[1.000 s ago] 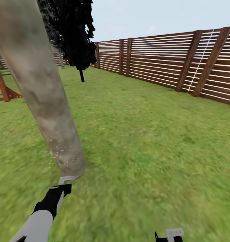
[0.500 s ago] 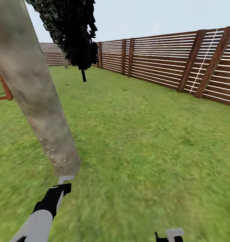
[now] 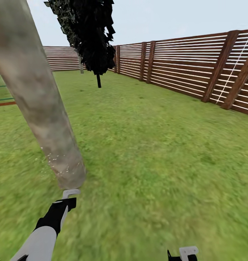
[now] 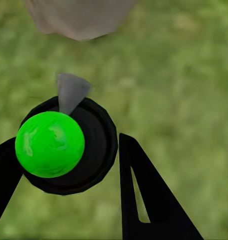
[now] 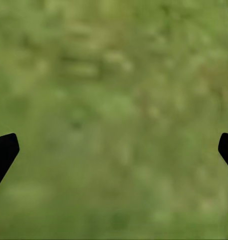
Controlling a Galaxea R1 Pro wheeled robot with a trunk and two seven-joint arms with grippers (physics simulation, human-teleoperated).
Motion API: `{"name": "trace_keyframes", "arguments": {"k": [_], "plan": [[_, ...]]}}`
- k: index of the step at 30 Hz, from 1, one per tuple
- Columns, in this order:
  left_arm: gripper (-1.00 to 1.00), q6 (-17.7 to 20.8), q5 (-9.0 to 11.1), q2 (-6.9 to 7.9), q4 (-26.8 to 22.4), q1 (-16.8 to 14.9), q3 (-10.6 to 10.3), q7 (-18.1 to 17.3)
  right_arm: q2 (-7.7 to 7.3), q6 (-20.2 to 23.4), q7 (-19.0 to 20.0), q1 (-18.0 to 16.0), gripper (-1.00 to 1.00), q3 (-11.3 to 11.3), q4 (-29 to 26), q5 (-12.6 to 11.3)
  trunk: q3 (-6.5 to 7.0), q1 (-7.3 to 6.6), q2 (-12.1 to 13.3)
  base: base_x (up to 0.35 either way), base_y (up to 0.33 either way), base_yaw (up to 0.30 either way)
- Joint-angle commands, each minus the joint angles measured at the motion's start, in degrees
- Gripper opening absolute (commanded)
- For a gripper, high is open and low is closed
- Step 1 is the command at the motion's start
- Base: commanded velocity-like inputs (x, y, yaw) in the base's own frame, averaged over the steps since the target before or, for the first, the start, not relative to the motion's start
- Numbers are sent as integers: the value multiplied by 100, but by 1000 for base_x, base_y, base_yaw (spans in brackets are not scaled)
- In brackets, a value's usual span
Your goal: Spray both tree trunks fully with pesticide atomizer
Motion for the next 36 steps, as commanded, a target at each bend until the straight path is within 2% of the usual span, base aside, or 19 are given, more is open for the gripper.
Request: {"name": "trace_keyframes", "arguments": {"k": [1,13,15,16,19,33,36], "plan": [[-100,21,-36,-9,-12,-6,35,-18,3,-19,-23,-3,100,-28,12,61,-5,1,-2,233,-195,269],[-100,3,-25,-17,30,-6,44,-4,40,-2,-8,-3,100,-19,67,61,-5,1,-2,241,-176,29],[-100,-196,298,-18,56,2,38,-1,30,-1,-2,-3,100,-26,59,60,-5,1,-2,54,-42,0],[-100,-270,399,-15,59,20,37,-1,25,0,1,-3,100,-27,54,65,-5,1,-2,16,-13,0],[-100,-340,491,-12,58,85,19,-1,12,-8,-8,-3,100,-22,50,69,-5,1,-2,5,-4,113],[-100,-355,493,-31,-28,90,-20,1,12,-10,-23,-3,100,-28,45,63,-5,1,-2,0,0,273],[-100,-289,494,-149,-48,-33,-45,-17,26,-10,-23,-3,100,-28,60,51,-5,1,-2,0,0,278]]}}
